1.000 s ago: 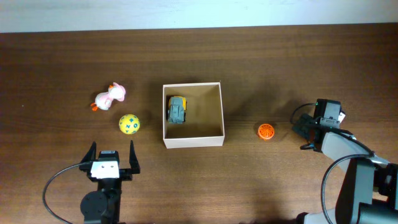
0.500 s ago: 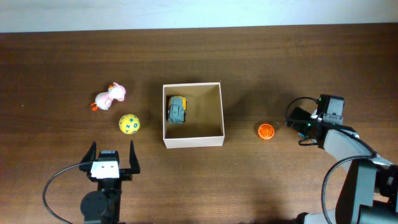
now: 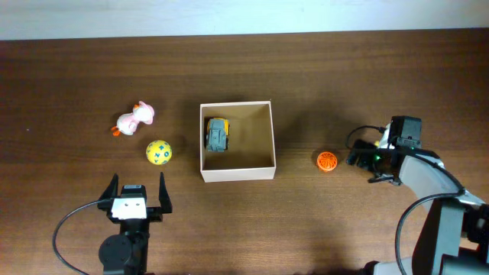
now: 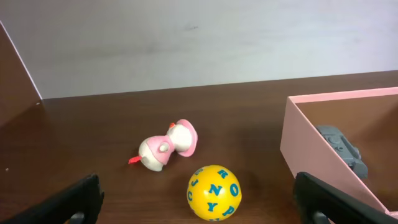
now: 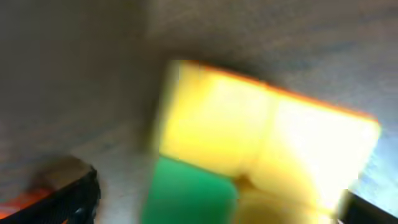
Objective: Pack container
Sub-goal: 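Lower the right gripper onto the colorful cube and grasp it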
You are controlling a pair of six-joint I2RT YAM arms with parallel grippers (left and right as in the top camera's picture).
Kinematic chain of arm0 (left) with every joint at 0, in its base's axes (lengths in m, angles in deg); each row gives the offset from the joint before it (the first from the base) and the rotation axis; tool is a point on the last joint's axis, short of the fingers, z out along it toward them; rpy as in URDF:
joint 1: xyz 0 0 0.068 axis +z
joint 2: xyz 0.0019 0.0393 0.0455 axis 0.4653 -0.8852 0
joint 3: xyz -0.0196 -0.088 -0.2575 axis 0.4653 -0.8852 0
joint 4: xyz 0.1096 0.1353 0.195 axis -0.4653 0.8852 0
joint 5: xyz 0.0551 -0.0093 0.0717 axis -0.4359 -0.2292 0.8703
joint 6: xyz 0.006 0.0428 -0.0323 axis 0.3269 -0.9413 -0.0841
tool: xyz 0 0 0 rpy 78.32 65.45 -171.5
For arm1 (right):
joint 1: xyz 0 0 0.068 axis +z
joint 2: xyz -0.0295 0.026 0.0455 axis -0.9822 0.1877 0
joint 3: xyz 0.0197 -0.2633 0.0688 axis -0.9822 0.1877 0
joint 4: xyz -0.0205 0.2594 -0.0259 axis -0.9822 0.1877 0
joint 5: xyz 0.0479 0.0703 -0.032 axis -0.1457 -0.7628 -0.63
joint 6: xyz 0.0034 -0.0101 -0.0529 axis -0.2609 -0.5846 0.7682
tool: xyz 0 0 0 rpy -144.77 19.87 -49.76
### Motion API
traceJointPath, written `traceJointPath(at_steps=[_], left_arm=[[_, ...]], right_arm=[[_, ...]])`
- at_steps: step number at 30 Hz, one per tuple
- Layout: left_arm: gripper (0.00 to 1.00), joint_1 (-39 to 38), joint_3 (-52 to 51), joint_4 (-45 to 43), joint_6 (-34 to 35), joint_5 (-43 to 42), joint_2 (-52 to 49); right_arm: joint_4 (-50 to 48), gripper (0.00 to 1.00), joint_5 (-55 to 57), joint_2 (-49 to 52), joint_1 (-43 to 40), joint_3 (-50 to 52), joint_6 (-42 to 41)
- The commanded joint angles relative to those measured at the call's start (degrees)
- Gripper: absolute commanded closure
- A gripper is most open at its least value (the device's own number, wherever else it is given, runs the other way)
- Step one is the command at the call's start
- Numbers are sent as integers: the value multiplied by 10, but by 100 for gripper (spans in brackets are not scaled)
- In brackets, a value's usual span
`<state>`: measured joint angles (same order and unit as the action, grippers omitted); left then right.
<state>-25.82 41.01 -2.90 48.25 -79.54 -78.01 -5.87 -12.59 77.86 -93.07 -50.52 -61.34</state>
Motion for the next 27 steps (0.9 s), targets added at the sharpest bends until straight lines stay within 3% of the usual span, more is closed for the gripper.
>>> traceJointPath(at_steps=[1,10,27], left_arm=[[1,2,-2,3,-9,-4,5],[1,2,-2,3,-9,-4,5],[1,2,-2,3,-9,-4,5]], right_arm=[[47,1,60,25,0,-21,-18],[132,1,94,26,0,-143,-34],[98,0,87,73,1,-149,-48]])
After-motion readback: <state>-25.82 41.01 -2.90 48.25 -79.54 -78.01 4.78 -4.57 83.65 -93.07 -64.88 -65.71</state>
